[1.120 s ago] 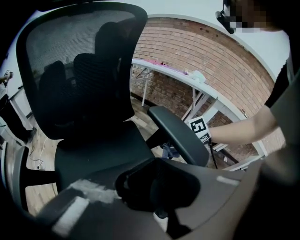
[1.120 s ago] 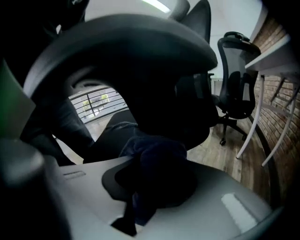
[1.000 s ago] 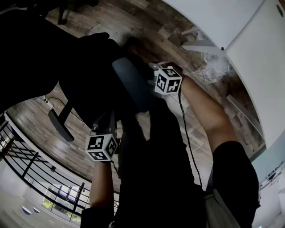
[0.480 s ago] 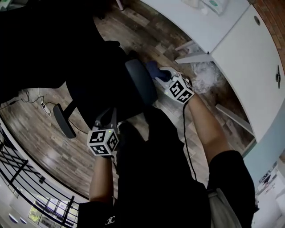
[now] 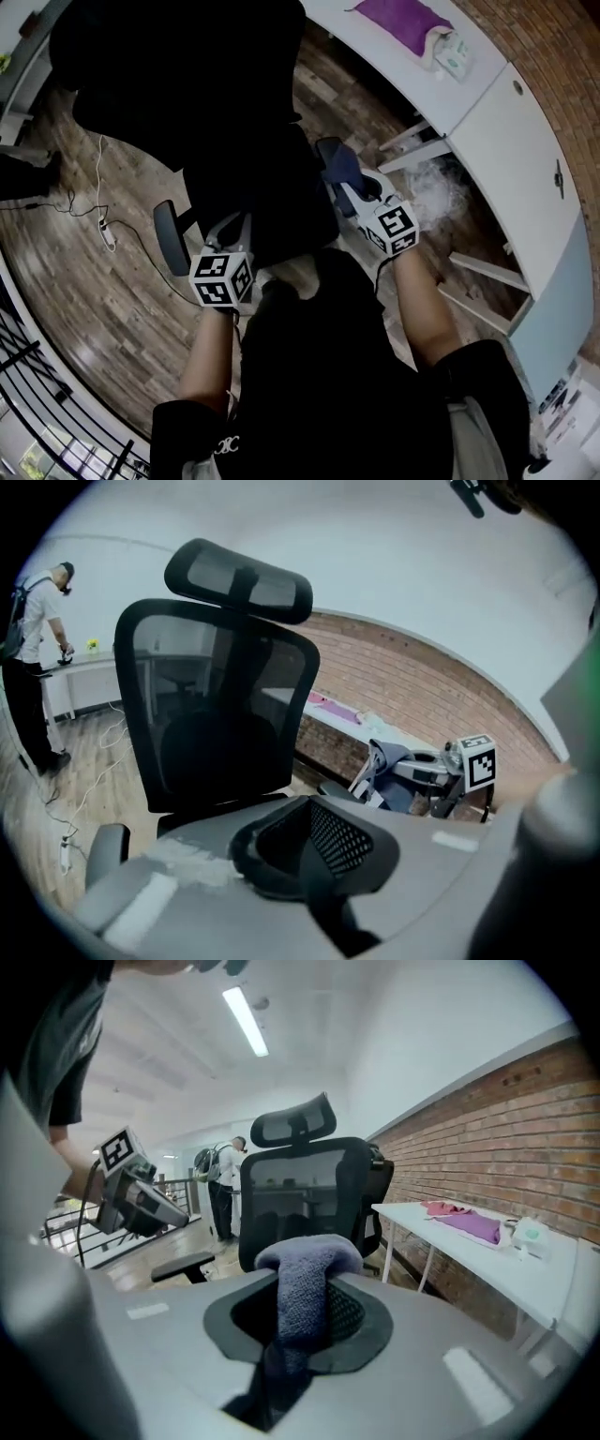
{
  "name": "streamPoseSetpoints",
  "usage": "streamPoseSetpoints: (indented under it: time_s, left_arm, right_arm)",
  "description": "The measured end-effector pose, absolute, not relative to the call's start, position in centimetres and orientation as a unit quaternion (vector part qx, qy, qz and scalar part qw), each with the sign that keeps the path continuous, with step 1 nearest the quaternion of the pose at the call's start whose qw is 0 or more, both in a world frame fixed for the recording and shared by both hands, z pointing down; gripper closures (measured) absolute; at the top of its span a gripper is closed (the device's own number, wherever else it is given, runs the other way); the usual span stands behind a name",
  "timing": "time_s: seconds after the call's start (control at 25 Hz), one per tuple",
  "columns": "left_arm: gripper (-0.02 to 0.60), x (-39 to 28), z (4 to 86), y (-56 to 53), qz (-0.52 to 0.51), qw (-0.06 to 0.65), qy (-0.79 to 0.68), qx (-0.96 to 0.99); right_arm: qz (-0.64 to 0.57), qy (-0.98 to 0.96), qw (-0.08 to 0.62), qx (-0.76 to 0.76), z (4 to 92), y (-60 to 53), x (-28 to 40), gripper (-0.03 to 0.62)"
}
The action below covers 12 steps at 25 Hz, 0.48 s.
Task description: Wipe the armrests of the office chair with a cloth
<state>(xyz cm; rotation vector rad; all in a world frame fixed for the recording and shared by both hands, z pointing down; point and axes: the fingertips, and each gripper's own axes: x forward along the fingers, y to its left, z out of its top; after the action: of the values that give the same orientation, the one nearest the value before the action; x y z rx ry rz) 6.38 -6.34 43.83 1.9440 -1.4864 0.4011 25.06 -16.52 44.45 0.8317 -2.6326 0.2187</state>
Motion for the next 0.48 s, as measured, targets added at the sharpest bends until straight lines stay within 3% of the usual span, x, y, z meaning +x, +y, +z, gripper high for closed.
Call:
streamPoseSetpoints:
  time_s: [0.48]
  left_arm:
    - [0.577,-4.6,40.5,1.3,0.101,0.314,-0.577,0.747]
  right_arm:
    - [0.091,-0.924,0.153,0.337,38.5,-3.8,16.6,0.523]
